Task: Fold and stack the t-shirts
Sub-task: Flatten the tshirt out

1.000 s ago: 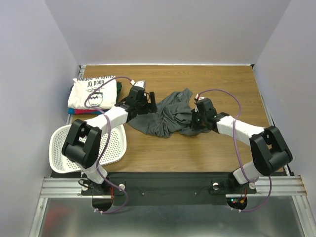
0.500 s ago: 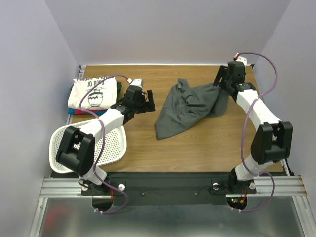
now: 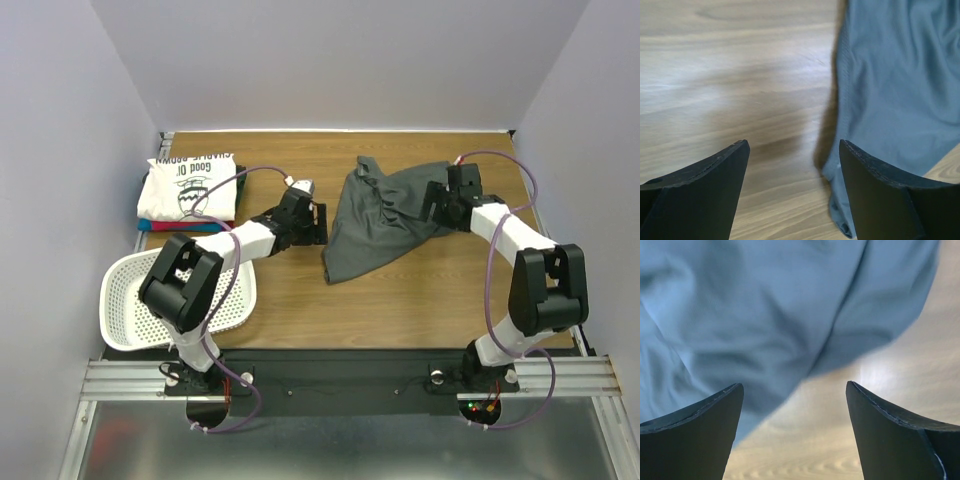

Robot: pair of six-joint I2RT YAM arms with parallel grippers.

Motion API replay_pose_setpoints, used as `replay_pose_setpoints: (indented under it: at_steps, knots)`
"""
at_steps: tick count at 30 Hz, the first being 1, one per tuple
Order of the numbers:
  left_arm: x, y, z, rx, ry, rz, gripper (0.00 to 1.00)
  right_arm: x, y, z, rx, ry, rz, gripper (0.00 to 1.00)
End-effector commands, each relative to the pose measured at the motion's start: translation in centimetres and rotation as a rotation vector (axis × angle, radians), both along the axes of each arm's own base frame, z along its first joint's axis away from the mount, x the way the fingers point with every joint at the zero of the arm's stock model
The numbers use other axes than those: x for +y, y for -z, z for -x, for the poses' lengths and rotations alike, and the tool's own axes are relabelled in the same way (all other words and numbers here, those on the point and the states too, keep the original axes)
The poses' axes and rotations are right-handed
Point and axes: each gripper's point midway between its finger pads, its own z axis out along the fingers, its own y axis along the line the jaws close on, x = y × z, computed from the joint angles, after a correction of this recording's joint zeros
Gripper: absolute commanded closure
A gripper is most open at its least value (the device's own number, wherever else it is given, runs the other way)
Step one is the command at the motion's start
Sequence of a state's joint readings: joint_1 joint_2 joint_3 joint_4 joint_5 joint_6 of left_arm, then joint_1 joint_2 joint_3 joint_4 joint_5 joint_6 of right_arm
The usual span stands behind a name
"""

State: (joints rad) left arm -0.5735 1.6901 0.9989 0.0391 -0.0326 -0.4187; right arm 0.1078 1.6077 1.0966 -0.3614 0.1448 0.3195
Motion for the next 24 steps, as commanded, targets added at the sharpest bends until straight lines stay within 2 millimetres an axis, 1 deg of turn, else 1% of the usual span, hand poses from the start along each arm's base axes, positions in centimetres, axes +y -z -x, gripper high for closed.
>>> replay_pose_setpoints:
  at_steps: [1, 2, 4, 5, 6, 7, 10, 13, 14, 16, 17, 20, 21, 22, 24]
  knots:
    - [-2.6, -0.9, 0.2, -0.019, 0.038, 0.050, 0.18, 1.3, -1.1, 1.2, -0.035, -0.029, -0.076, 0.11]
    - [-2.7, -0.5, 0.5, -0.010, 0.039, 0.052, 0.20, 1.3, -0.7, 1.7, -0.027, -0.028, -0.074, 0.11]
    - [-2.8, 0.3, 1.2, 0.012, 0.045, 0.050, 0.24, 1.0, -1.0, 2.1, -0.038, -0.018, -0.065, 0.11]
    - [-2.9, 0.4, 1.4, 0.017, 0.046, 0.051, 0.24, 0.9, -1.3, 2.1, -0.044, -0.015, -0.067, 0.11]
    - [-3.5, 0.6, 2.0, 0.038, 0.075, 0.072, 0.25, 0.9, -1.1, 2.4, -0.039, -0.017, -0.066, 0.11]
    - [-3.8, 0.8, 2.7, 0.046, 0.090, 0.075, 0.25, 1.0, -1.5, 2.5, -0.049, -0.020, -0.071, 0.11]
    - [-4.1, 1.5, 3.5, 0.064, 0.101, 0.076, 0.25, 1.1, -1.5, 2.8, -0.050, -0.024, -0.078, 0.11]
    - [-4.7, 2.0, 3.9, 0.080, 0.113, 0.095, 0.39, 1.1, -1.3, 3.0, -0.044, -0.023, -0.076, 0.11]
    - [-4.8, 2.3, 3.9, 0.090, 0.113, 0.098, 0.46, 1.1, -1.3, 3.1, -0.046, -0.023, -0.076, 0.11]
    - [-5.1, 2.5, 4.2, 0.100, 0.126, 0.111, 0.48, 1.0, -1.3, 3.3, -0.046, -0.022, -0.075, 0.11]
    - [-5.3, 2.4, 4.2, 0.101, 0.126, 0.119, 0.60, 0.9, -1.4, 3.4, -0.050, -0.019, -0.070, 0.11]
    - [-5.8, 1.8, 4.1, 0.091, 0.140, 0.148, 0.84, 0.7, -1.4, 3.6, -0.050, -0.013, -0.065, 0.11]
    - [-6.0, 1.4, 4.1, 0.085, 0.146, 0.160, 0.94, 0.7, -1.4, 3.6, -0.050, -0.013, -0.065, 0.11]
    - [-6.6, 0.7, 4.2, 0.081, 0.165, 0.186, 0.98, 0.7, -1.3, 3.6, -0.050, -0.012, -0.068, 0.11]
    - [-7.1, -0.6, 4.2, 0.067, 0.183, 0.225, 1.00, 0.8, -1.0, 3.7, -0.043, -0.012, -0.070, 0.11]
